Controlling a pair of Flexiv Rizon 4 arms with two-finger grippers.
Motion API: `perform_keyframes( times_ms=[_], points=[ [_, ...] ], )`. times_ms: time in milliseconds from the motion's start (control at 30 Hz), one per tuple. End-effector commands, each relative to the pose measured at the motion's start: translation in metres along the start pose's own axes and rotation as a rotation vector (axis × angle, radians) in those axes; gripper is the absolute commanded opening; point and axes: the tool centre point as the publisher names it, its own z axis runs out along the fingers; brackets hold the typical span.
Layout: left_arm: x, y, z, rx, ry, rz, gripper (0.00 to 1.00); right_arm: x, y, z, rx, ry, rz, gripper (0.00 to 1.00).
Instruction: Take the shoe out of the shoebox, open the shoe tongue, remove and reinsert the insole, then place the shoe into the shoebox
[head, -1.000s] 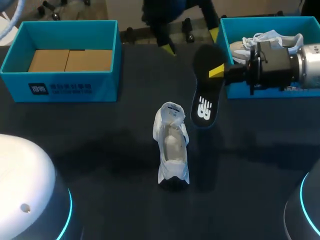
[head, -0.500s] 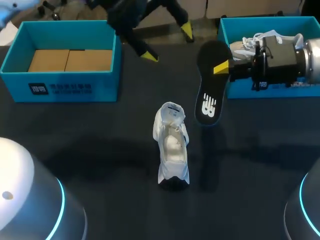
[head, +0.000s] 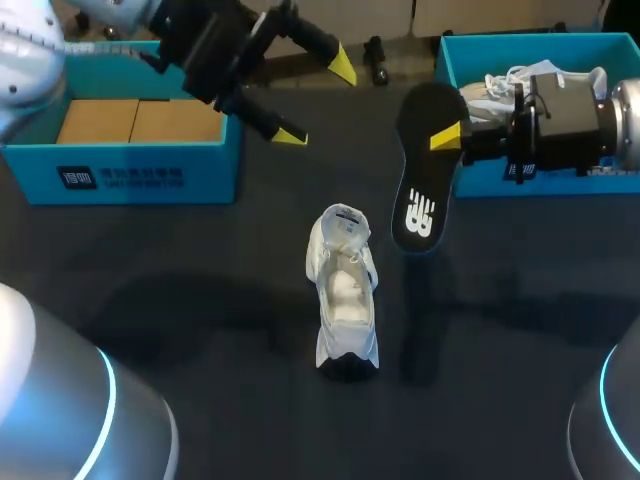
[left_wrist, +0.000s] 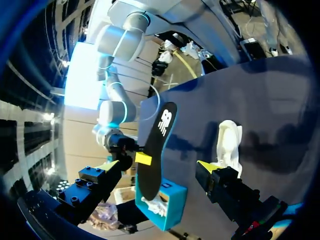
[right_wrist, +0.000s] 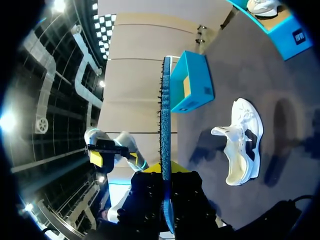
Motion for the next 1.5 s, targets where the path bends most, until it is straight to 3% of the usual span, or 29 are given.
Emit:
perform_keyframes(
  times_ms=[33,100,267,467,700,967,1033,1133,1233,1500],
  points=[
    [0.005,-0.003,0.001,-0.005,-0.179,0.002,1.00,0.002,0.000,0.004,0.000,0.018,-0.007,0.00],
    [0.005,-0.003,0.001,-0.005,-0.179,0.002,1.00,0.002,0.001,0.006,0.002,0.036,-0.014,0.00],
    [0.026,0.011,0.012,-0.039,-0.163,-0.017,1.00,0.007,0.005,0.012,0.008,0.060,-0.021,0.00],
    [0.039,0.024,0.019,-0.041,-0.251,-0.055,1.00,0.017,0.010,0.019,0.014,0.070,-0.021,0.00],
    [0.039,0.038,0.024,-0.019,-0.362,-0.081,1.00,0.024,0.012,0.032,0.019,0.109,-0.019,0.00],
    [0.032,0.054,0.031,-0.050,-0.464,-0.084,1.00,0.028,0.008,0.046,0.013,0.129,-0.024,0.00],
    [0.028,0.057,0.033,-0.060,-0.472,-0.076,0.77,0.028,0.007,0.049,0.012,0.134,-0.025,0.00],
    [0.023,0.058,0.036,-0.050,-0.490,-0.063,0.74,0.029,0.005,0.054,0.010,0.140,-0.027,0.00],
    [0.019,0.059,0.040,-0.045,-0.497,-0.050,0.59,0.029,0.005,0.058,0.012,0.144,-0.028,0.00],
    [0.012,0.062,0.049,-0.049,-0.509,-0.036,0.45,0.029,0.004,0.062,0.015,0.142,-0.029,0.00]
  ],
)
